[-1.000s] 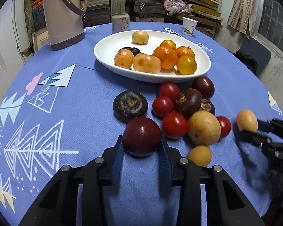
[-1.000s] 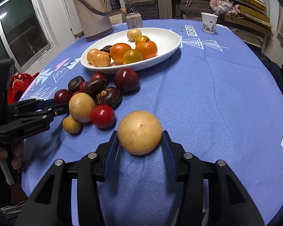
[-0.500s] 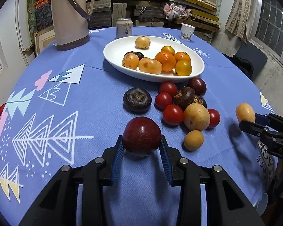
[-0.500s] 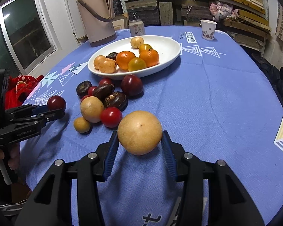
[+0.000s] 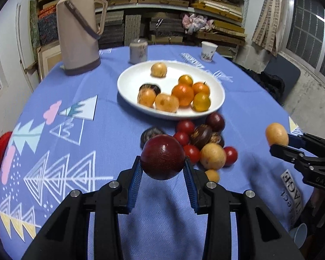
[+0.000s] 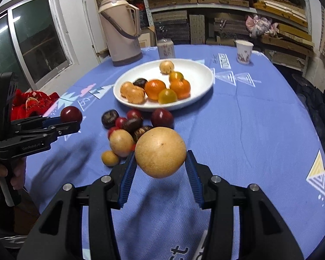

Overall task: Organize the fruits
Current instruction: 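Carry the plum and pale yellow fruit onto the white plate and open both grippers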

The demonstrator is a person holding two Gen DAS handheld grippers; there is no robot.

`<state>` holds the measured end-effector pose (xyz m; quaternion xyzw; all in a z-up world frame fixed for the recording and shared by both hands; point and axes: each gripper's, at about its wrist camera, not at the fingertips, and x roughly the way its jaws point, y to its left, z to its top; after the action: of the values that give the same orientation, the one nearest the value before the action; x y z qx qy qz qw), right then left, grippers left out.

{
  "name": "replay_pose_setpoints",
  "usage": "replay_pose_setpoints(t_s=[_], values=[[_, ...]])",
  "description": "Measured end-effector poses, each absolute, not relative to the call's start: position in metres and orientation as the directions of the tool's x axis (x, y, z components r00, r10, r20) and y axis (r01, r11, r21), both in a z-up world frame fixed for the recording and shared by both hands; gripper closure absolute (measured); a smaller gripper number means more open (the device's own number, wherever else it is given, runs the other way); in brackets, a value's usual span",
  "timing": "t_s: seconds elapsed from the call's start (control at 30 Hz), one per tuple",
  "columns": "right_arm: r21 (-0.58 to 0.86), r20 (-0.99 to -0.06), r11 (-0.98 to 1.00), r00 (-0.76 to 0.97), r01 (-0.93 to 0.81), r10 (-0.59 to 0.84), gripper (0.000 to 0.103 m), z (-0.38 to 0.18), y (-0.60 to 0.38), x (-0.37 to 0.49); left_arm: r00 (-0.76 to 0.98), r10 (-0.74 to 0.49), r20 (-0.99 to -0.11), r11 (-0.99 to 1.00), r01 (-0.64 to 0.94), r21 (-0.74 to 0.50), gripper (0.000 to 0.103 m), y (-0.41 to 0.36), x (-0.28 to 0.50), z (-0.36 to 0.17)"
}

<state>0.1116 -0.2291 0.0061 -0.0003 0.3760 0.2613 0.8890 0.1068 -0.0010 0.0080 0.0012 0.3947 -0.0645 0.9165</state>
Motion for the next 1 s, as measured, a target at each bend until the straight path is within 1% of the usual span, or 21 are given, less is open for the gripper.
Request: replay_pose_setpoints(t_s=[0.17, 0.37, 0.57, 0.73, 0.83, 1.0], values=[[0.194, -0.647, 0.848, 0.585, -0.494, 0.489, 0.058, 0.022, -0.220, 0.118, 0.709, -0.104, -0.698, 0.991, 0.137, -0.008, 0.065, -0.011, 0.112, 0.023], [0.177, -0.633, 0.836, 0.590, -0.520, 0.501, 0.058, 0.035, -0.201, 0.137, 0.717, -0.095, -0.691, 0.988, 0.155, 0.025, 0.065, -0.021, 0.137, 0.031], [0.187, -0.631, 0.831, 0.584, -0.524, 0.510, 0.058, 0.041, -0.186, 0.167, 0.708, -0.106, -0.699, 0.988, 0.154, 0.007, 0.065, -0.020, 0.170, 0.032], [0.193, -0.636, 0.842, 0.589, -0.504, 0.499, 0.058, 0.039, -0.178, 0.197, 0.695, -0.096, -0.712, 0.992, 0.122, -0.015, 0.065, -0.013, 0.199, 0.028], [0.213, -0.646, 0.849, 0.581, -0.484, 0.494, 0.058, 0.034, -0.174, 0.216, 0.681, -0.099, -0.725, 0.993, 0.112, -0.031, 0.065, -0.007, 0.215, 0.022], [0.196, -0.684, 0.853, 0.555, -0.484, 0.473, 0.058, 0.021, -0.156, 0.251, 0.656, -0.098, -0.749, 0.995, 0.088, -0.053, 0.065, 0.004, 0.241, 0.012]])
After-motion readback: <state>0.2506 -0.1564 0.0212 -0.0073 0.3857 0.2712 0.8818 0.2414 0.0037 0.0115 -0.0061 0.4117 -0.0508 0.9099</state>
